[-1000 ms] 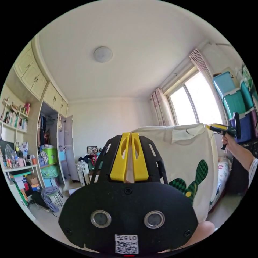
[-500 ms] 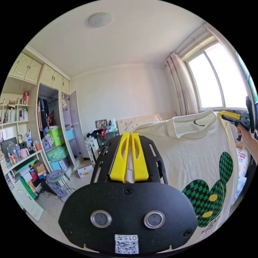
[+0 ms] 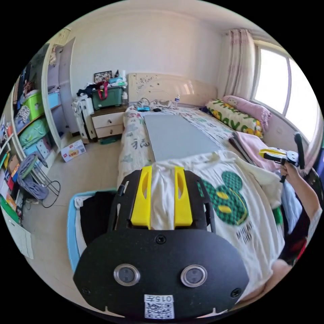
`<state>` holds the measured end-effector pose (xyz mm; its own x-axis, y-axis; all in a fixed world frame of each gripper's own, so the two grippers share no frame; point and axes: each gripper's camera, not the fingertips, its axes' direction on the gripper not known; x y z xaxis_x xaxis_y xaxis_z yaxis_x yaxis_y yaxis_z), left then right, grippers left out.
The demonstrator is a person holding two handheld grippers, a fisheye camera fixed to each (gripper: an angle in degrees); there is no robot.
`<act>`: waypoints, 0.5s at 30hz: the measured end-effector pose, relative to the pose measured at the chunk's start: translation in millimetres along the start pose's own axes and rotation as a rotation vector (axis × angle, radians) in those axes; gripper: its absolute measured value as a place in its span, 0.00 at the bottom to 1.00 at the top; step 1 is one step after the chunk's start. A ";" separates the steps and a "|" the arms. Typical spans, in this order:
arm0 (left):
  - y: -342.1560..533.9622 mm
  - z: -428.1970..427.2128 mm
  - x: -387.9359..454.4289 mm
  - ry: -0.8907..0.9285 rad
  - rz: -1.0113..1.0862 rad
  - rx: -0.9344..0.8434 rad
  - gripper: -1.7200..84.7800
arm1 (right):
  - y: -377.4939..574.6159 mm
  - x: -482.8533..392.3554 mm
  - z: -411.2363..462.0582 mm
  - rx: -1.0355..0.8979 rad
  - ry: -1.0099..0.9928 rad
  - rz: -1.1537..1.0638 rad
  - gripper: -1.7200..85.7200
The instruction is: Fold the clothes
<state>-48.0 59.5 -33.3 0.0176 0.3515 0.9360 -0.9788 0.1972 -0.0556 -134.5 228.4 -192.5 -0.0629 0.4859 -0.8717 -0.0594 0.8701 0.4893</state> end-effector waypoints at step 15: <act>255.1 -138.7 -1.3 0.163 -0.355 -0.075 0.16 | 353.4 -86.3 -32.7 -0.096 -0.214 0.382 0.14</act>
<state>-269.5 236.3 -96.9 0.3905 0.3893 0.8343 -0.8885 0.3965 0.2309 -182.7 491.3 56.5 0.1087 0.7857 -0.6090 -0.1649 0.6184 0.7684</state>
